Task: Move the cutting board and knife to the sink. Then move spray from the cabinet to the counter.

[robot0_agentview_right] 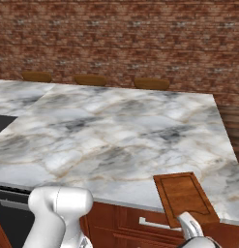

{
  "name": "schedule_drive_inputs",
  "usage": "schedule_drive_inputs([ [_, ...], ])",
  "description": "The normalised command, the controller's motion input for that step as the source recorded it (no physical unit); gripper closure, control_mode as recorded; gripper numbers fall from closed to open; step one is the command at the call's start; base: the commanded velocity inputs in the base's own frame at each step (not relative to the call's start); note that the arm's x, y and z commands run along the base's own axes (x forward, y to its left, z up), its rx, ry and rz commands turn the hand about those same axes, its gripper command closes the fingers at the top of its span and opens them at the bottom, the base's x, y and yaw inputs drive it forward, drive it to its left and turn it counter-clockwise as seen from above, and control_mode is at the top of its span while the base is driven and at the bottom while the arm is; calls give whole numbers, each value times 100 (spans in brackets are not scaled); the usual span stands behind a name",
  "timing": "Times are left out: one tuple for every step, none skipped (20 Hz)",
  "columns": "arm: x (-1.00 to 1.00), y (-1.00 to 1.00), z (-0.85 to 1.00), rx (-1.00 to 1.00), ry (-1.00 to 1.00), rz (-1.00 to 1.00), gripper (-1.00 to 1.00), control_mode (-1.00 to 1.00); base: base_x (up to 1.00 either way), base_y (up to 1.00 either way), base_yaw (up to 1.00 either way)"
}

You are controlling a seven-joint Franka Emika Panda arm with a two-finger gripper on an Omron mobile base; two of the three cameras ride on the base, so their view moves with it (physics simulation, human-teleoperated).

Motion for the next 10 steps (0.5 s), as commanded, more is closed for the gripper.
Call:
schedule_drive_inputs([
  [30,0,-19,0,-15,-8,-100,-100,0,0,0],
  [26,0,-17,0,-14,-6,-100,-100,0,0,0],
  [19,0,-17,0,-10,-2,-100,-100,0,0,0],
  [11,0,-17,0,-9,0,-100,-100,0,0,0],
  [8,0,-19,0,-7,0,-100,-100,0,0,0],
  [5,0,-19,0,-7,0,-100,-100,0,0,0],
  [1,0,-21,0,-6,0,-100,-100,0,0,0],
  [3,0,-21,0,-5,0,-100,-100,0,0,0],
  [3,0,-21,0,-5,0,-100,-100,0,0,0],
  [5,0,-20,0,-4,0,-100,-100,0,0,0],
])
